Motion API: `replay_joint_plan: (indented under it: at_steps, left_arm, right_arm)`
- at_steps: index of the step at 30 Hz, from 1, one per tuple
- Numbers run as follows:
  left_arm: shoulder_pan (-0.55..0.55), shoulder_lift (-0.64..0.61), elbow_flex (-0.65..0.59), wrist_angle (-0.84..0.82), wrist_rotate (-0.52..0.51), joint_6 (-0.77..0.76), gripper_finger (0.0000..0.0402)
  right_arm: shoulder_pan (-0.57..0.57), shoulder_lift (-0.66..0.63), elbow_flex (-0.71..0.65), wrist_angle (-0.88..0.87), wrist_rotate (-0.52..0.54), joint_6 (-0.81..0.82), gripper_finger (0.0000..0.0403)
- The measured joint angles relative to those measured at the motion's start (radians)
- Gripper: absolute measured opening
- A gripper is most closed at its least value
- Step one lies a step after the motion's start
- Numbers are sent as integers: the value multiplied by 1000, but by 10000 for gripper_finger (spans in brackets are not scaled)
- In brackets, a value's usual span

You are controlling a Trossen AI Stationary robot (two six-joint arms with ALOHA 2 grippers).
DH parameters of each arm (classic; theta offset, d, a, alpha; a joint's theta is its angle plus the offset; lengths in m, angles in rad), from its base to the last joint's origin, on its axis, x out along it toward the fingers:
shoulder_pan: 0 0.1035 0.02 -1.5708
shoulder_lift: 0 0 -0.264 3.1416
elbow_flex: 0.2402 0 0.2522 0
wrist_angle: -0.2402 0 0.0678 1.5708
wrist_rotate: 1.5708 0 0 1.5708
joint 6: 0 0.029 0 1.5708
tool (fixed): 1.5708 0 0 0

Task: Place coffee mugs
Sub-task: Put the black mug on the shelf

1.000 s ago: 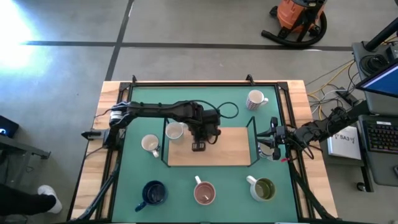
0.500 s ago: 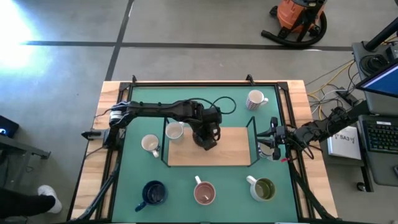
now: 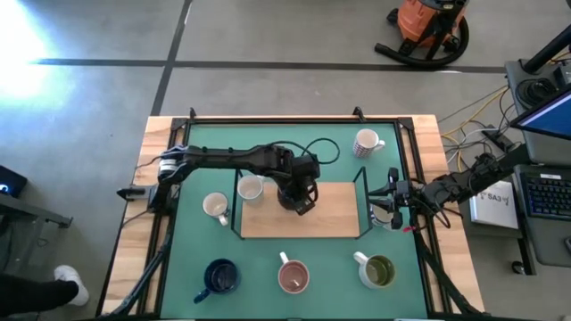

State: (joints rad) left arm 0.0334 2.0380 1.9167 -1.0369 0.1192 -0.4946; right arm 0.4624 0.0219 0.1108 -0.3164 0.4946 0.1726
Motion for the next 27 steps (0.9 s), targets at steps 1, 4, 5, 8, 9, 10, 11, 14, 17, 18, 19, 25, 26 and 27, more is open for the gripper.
replay_joint_plan:
  at_steps: [1, 4, 5, 8, 9, 10, 11, 14, 17, 18, 19, 25, 26, 27]
  left_arm:
    - [-1, 0, 0, -4, -1, 17, 48]
    - [-3, 0, 0, -7, -1, 75, 73]
    - [-2, 0, 0, -10, 4, 98, 82]
    - [-2, 0, 13, -50, 25, 212, 103]
    - [-2, 0, 25, -78, 25, 263, 108]
    - [-3, 0, 37, -106, 26, 317, 112]
    - [-4, -1, 50, -131, 27, 367, 114]
    - [-9, -2, 84, -215, 29, 503, 115]
    - [-13, -2, 103, -252, 29, 625, 116]
    - [-14, -2, 105, -264, 29, 668, 116]
    - [-15, -2, 105, -276, 29, 709, 116]
    - [-15, -2, 63, -285, -5, 877, 116]
    - [-15, -2, 54, -284, -16, 891, 116]
    - [-15, -2, 49, -283, -30, 901, 116]
  right_arm:
    - [0, 0, 0, 0, 0, 0, 86]
    - [0, 0, 0, 0, 0, 0, 86]
    - [0, 0, 0, 0, 0, 0, 86]
    - [0, 0, 0, 0, 0, 0, 86]
    - [0, 0, 0, 0, 0, 0, 86]
    - [0, 0, 0, 0, 0, 0, 86]
    - [0, 0, 0, 0, 0, 0, 86]
    - [0, 0, 0, 0, 0, 0, 86]
    - [0, 0, 0, 0, 0, 0, 86]
    - [0, 0, 0, 0, 0, 0, 86]
    - [0, 0, 0, 0, 0, 0, 86]
    - [0, 0, 0, 0, 0, 0, 86]
    - [0, 0, 0, 0, 0, 0, 86]
    - [0, 0, 0, 0, 0, 0, 86]
